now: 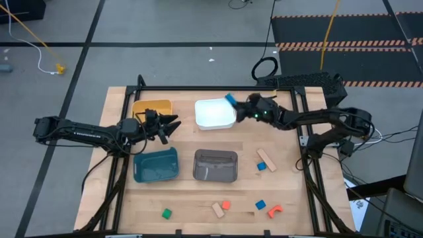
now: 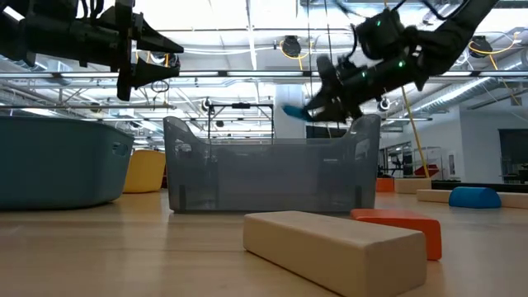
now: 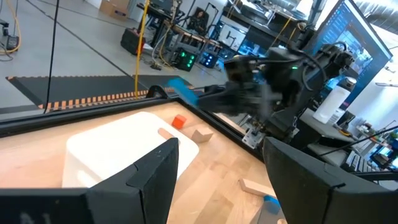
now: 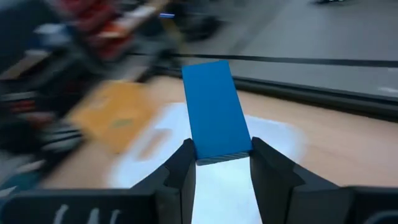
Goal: Sort & place blocks by color
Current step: Put the top blue block into the white bin, then put the middle right brown block into the black bin
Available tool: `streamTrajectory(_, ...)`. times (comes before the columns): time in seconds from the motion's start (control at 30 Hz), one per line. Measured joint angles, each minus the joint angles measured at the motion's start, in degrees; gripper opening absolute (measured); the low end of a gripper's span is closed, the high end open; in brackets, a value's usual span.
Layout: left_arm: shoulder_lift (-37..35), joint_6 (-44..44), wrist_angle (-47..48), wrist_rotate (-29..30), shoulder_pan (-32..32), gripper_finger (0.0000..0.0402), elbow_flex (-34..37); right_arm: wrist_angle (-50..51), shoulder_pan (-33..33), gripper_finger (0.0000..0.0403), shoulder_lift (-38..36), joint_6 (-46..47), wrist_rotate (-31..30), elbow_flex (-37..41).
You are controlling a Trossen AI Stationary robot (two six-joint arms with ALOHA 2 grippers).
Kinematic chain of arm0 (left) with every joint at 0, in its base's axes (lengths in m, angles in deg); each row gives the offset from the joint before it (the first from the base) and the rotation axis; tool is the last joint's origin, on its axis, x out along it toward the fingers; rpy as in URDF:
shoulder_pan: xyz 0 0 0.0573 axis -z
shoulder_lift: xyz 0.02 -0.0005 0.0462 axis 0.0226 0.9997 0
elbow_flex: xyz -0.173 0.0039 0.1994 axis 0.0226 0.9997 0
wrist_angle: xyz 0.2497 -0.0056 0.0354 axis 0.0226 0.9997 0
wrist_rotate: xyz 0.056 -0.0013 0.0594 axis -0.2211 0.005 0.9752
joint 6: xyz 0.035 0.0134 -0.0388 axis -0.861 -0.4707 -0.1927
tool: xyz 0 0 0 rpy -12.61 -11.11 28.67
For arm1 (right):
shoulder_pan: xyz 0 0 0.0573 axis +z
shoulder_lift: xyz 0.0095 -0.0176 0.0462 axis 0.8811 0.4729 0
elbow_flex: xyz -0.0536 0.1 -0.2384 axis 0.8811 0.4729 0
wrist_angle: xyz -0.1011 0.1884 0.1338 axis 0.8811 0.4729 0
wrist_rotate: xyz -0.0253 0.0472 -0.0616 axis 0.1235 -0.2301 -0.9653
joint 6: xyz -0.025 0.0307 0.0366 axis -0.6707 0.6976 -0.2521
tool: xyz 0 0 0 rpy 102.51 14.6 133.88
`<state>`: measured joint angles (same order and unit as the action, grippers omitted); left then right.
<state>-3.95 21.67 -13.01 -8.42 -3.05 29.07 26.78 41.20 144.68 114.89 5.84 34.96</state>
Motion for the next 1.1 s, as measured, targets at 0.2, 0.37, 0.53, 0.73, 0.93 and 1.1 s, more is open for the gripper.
streamTrajectory(0.2,0.0,-0.02,0.03,0.0,0.0,0.0234,0.0,-3.34,7.28,0.0102,2.62,-2.47,-1.34,-0.07)
streamTrajectory(0.37,-0.01,-0.02,0.1,-0.02,-0.02,0.0235,0.0,-5.12,10.55,0.0102,6.32,-4.7,-7.9,-0.06)
streamTrajectory(0.53,0.0,0.62,0.37,-0.04,-0.04,0.0234,0.0,-5.32,10.95,0.0126,7.88,-7.65,-12.0,-0.06)
streamTrajectory(0.73,-0.01,0.72,0.51,-0.04,-0.04,0.0234,0.0,-4.6,10.93,0.0172,7.81,-9.22,-11.72,-0.06)
streamTrajectory(0.93,-0.02,0.86,0.51,-0.03,-0.04,0.0235,0.0,-4.27,10.93,0.0198,7.79,-9.53,-11.77,-0.06)
streamTrajectory(1.1,-0.02,1.23,1.48,-0.03,0.0,0.0234,0.0,-4.51,11.29,0.0206,6.16,-9.65,-11.72,-0.06)
